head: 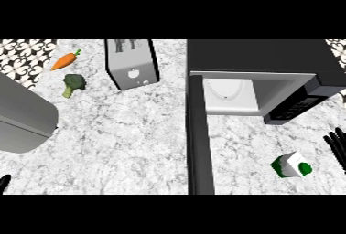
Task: Pick up the milk, place it into the microwave and close the microwave
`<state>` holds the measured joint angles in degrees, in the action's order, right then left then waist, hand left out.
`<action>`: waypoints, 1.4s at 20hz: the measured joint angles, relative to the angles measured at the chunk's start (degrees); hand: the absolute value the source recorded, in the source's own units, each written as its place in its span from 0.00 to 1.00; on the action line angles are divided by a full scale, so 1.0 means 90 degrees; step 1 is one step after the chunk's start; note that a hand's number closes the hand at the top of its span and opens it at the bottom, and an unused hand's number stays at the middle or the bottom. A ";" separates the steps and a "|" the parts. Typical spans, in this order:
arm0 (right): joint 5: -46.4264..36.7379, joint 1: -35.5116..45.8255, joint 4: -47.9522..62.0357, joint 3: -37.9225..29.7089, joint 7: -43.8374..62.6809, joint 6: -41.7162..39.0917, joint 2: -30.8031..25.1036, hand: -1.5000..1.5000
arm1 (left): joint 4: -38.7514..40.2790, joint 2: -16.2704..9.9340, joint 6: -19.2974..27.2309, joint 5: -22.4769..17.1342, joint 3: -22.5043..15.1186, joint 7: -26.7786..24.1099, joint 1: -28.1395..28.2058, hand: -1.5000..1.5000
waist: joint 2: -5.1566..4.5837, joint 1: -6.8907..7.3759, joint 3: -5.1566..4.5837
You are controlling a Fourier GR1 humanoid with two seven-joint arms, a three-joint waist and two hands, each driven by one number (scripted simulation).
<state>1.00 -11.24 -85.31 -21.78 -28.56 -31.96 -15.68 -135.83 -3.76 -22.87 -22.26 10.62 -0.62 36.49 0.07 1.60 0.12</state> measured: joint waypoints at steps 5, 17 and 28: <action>-0.0726 0.0319 0.1357 0.0116 -0.0799 0.0474 -0.0105 0.00 | 0.0014 0.0020 -0.0276 -0.0102 0.0174 -0.0191 0.0317 0.00 | -0.0001 0.0029 0.0004; -0.1767 0.1362 0.4216 0.0512 -0.2423 0.1645 -0.0542 0.00 | 0.0071 0.0054 -0.0773 -0.0348 0.0426 -0.0582 0.0827 0.00 | -0.0018 0.0072 0.0016; -0.1816 0.2196 0.5900 0.0728 -0.3027 0.1907 -0.0523 0.00 | 0.0150 0.0009 -0.1191 -0.0575 0.0540 -0.0923 0.1207 0.00 | -0.0030 0.0113 0.0028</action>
<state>-15.35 8.53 -32.22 -15.23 -55.80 -14.79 -20.39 -134.48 -3.68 -33.58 -27.44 15.48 -8.93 47.35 -0.20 2.61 0.38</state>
